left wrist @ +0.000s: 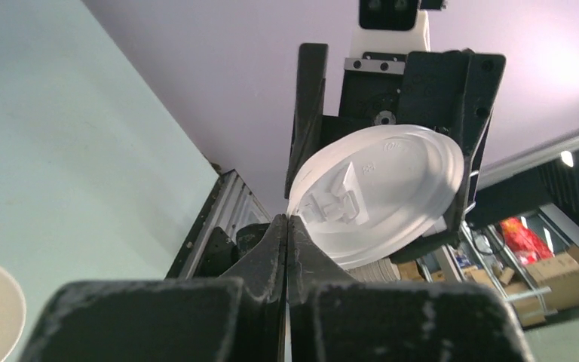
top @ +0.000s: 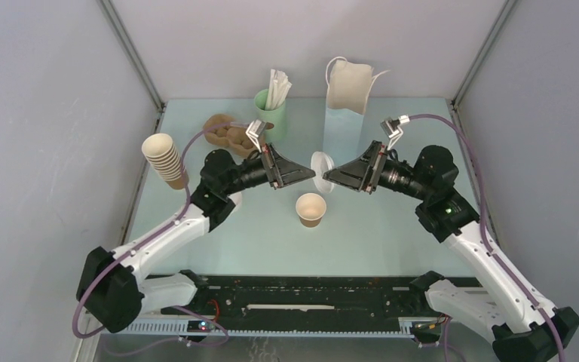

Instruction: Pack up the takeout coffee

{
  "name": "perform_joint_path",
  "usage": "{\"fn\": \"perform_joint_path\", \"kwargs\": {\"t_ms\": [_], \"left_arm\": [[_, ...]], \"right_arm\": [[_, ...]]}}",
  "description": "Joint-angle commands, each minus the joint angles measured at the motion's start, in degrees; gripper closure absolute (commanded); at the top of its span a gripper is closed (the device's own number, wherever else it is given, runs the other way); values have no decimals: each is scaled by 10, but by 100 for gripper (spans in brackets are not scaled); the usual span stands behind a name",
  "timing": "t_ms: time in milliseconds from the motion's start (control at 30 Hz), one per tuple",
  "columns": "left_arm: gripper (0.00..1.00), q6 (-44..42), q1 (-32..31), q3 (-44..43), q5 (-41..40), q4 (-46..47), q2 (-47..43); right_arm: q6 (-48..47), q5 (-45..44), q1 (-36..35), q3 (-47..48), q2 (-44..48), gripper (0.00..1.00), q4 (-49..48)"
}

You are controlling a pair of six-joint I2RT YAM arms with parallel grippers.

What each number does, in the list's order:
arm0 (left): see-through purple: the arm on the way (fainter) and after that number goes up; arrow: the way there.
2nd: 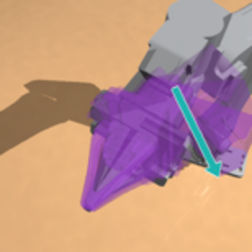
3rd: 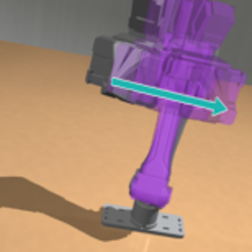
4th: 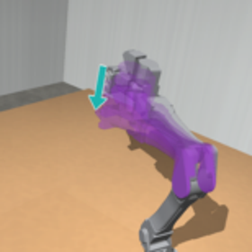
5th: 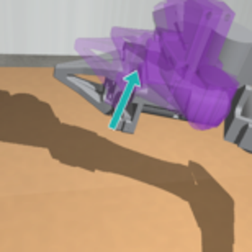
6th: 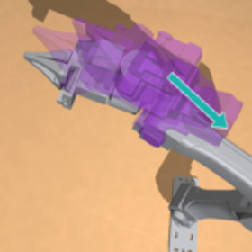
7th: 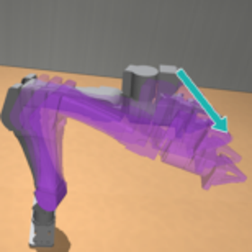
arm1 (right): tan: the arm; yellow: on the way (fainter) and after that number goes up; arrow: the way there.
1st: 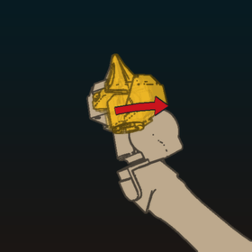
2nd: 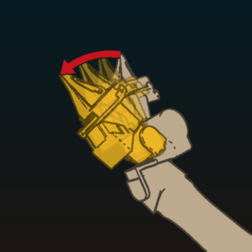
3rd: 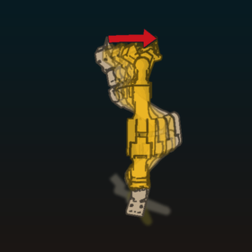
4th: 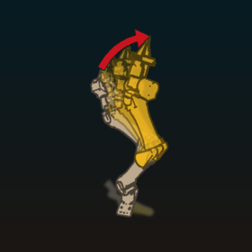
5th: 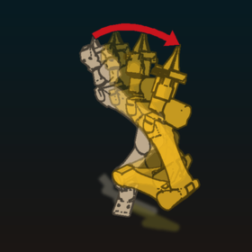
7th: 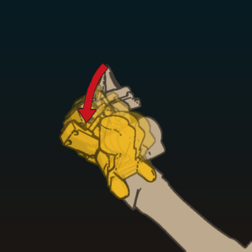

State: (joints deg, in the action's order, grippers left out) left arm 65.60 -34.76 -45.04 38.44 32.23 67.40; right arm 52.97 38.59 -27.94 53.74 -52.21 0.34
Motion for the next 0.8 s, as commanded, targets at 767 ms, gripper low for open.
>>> {"fn": "perform_joint_path", "kwargs": {"t_ms": [767], "left_arm": [[100,-267,-5,-133,-203,-428,-75]], "right_arm": [[-271,-199,-67,96,-44,18,152]]}}
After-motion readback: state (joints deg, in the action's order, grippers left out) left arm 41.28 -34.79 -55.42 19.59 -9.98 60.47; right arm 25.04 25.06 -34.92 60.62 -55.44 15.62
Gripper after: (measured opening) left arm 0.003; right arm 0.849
